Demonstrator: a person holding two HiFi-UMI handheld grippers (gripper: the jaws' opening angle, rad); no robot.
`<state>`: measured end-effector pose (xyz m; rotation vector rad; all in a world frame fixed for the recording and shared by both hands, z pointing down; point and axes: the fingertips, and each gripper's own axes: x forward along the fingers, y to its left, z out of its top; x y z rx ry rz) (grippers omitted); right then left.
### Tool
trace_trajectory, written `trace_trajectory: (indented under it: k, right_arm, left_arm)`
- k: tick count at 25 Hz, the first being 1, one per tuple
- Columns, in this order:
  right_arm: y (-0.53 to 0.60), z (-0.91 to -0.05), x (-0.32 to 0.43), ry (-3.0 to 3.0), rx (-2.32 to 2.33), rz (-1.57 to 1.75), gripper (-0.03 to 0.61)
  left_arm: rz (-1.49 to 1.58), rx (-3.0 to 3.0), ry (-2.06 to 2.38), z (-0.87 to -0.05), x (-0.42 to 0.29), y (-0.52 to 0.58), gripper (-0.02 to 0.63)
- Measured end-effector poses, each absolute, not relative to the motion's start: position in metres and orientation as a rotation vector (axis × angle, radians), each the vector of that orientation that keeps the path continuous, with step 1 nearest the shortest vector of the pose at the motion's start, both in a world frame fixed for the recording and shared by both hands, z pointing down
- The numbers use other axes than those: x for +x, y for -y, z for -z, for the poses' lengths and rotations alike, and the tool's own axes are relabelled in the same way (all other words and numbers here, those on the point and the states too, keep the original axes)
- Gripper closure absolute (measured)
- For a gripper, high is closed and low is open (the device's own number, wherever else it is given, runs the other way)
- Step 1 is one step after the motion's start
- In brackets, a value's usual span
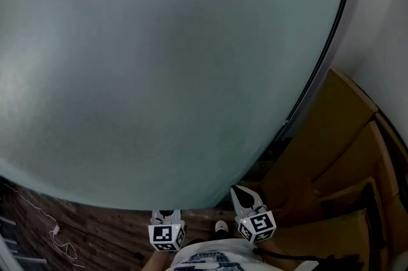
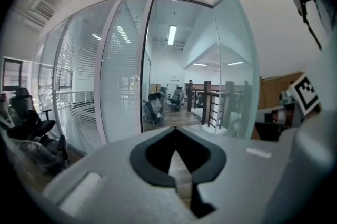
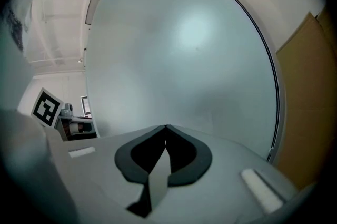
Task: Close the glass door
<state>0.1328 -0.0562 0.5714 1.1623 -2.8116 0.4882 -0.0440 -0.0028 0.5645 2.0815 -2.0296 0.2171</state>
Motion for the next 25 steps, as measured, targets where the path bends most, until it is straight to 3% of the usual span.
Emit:
trace_trajectory:
  k: [7, 16, 21, 23, 25]
  right_arm:
    - [0.066, -0.571, 0.135, 2.814, 1.146, -0.513, 0.569]
    - [0.072, -0.568, 0.129, 2.815, 1.163, -0.574, 0.521]
    - [0.064, -0.575, 0.120, 2.860, 1.008, -0.584, 0.395]
    - [0.056, -0.581, 0.115, 2.864, 0.902, -0.511, 0.305]
    - [0.052, -0.585, 0.112, 2.874, 0.854, -0.468, 0.281]
  left_arm:
    - [-0.215, 2.070, 2.037, -0.560, -0.043, 0.011, 0.612]
    - [-0.270, 2.147, 1.949, -0.553, -0.046, 0.030, 0.612]
    - [-0.293, 2.149, 1.973, -0.552, -0.065, 0.038, 0.612]
    - [-0.276, 2.169, 1.944, -0.553, -0.060, 0.038, 0.612]
    - [-0.271, 2.180, 1.928, -0.553, -0.055, 0.037, 0.612]
